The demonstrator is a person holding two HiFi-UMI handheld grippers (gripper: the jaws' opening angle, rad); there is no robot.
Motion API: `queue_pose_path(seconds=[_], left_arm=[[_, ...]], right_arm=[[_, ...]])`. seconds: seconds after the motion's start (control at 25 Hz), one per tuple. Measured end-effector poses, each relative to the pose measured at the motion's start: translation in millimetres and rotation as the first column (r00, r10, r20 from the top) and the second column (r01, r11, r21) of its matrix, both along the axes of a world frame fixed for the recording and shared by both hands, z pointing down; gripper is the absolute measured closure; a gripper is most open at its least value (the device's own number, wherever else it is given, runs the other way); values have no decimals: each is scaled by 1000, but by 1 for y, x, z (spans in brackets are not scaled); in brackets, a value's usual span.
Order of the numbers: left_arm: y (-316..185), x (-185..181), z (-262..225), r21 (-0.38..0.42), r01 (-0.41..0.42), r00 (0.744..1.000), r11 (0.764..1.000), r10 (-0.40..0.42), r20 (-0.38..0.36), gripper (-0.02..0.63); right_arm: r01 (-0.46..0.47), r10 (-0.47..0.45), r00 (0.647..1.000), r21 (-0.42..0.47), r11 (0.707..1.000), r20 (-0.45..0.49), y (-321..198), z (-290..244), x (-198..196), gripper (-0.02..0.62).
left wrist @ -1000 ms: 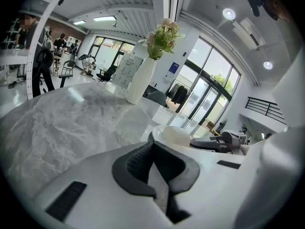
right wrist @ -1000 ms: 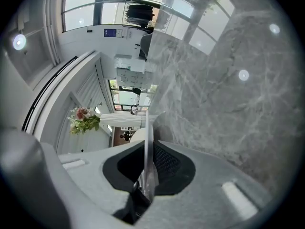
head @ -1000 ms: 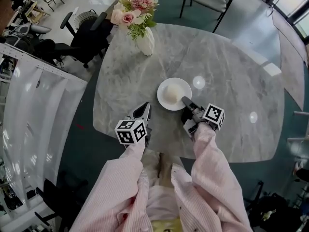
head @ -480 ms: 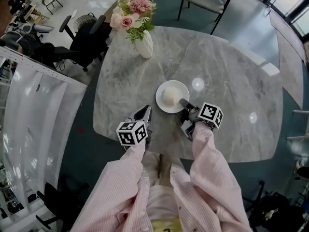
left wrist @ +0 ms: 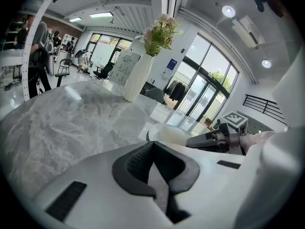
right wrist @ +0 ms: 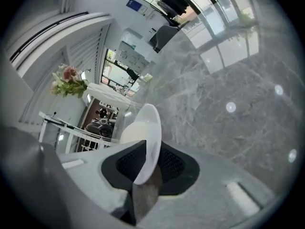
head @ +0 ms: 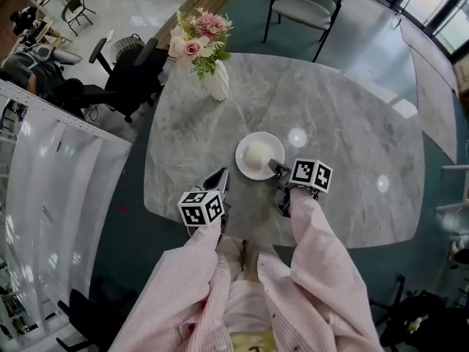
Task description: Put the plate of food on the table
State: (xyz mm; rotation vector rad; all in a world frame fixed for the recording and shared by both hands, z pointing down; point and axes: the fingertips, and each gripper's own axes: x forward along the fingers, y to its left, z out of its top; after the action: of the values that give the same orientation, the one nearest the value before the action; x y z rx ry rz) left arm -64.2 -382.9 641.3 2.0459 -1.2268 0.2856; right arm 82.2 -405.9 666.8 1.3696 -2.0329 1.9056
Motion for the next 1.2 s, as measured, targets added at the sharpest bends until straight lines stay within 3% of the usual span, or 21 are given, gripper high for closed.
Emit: queue_pose_path(seconds=[0.28, 0.64, 1.0, 1.2], left_arm=[[-1, -1, -3, 5, -7, 1000, 1000, 7, -1, 611], [2, 2, -6, 6, -37, 999, 999, 37, 4, 611], [3, 9, -14, 27, -67, 998, 997, 67, -5, 611], [7, 9, -28, 59, -86, 996, 995, 86, -6, 611]], right_arm=[[84, -80, 987, 19, 996, -139, 5, 1, 1, 495], [88, -83, 960, 9, 996, -267, 10, 4, 7, 466], [31, -31, 964, -3, 1000, -266, 17, 4, 18, 462], [57, -38, 952, 51, 997, -305, 23, -12, 26, 463]])
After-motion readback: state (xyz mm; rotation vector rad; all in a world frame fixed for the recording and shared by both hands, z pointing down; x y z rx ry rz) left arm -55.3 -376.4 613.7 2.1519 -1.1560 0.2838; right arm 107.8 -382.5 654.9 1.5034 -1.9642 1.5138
